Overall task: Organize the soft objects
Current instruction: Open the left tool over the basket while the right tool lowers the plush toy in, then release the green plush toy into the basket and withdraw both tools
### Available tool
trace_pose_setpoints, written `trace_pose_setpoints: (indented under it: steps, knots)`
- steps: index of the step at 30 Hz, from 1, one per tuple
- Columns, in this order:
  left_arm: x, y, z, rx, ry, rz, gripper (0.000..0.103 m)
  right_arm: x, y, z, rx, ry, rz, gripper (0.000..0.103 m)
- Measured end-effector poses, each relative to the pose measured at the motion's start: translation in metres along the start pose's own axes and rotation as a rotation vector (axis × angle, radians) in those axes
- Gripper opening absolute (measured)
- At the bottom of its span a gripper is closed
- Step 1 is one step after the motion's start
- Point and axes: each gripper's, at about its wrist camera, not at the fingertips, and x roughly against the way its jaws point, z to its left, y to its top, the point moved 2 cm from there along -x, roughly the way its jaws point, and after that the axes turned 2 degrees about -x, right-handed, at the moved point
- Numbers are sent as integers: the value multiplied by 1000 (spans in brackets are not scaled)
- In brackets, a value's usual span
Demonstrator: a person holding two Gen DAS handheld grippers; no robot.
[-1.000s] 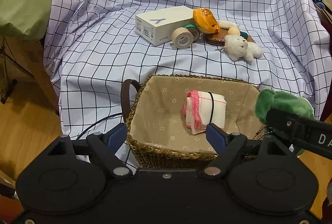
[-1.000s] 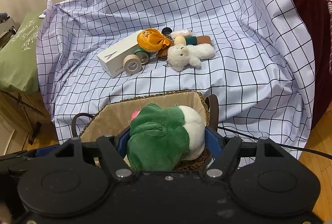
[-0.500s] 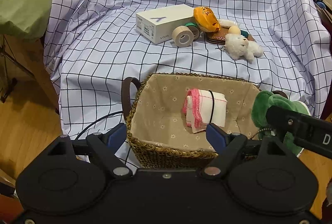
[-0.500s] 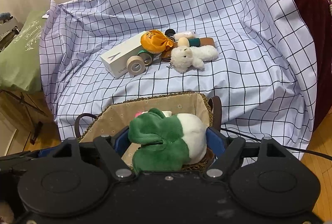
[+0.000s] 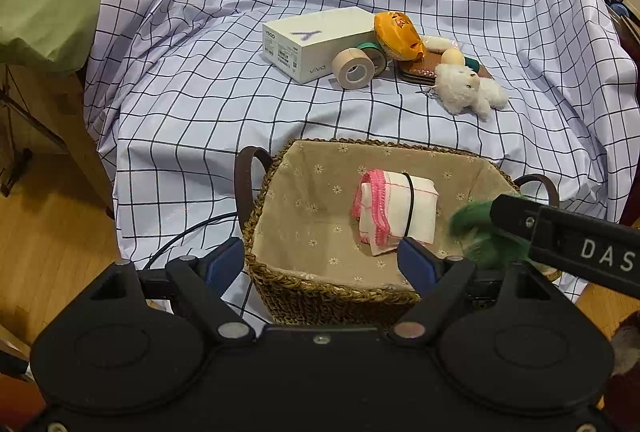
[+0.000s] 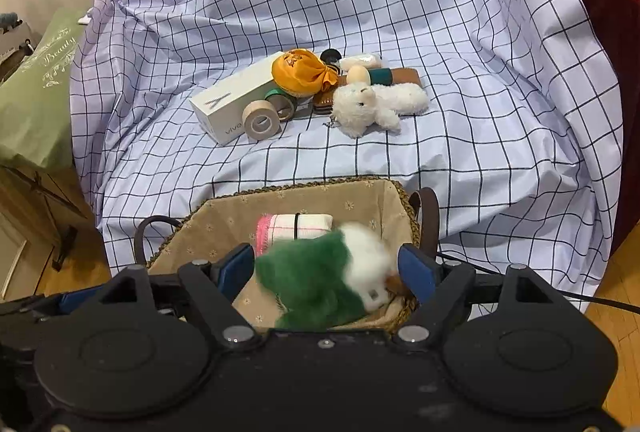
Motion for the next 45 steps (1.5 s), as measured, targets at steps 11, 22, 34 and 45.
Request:
trace_pose_setpoints:
  steps: [11, 22, 34, 45]
  knots:
    - [0, 1, 2, -5, -5, 3, 80, 2, -1, -1, -3, 1, -1, 80]
    - [-1, 2, 2, -13, -7, 5, 80, 0, -1, -2, -5, 2, 10, 80]
    - [-3, 5, -1, -43, -16, 15, 80, -1, -1, -4, -8, 2, 15, 80]
    - [-13, 14, -4, -77, -4, 28, 80, -11, 8, -8, -18, -18, 18, 80]
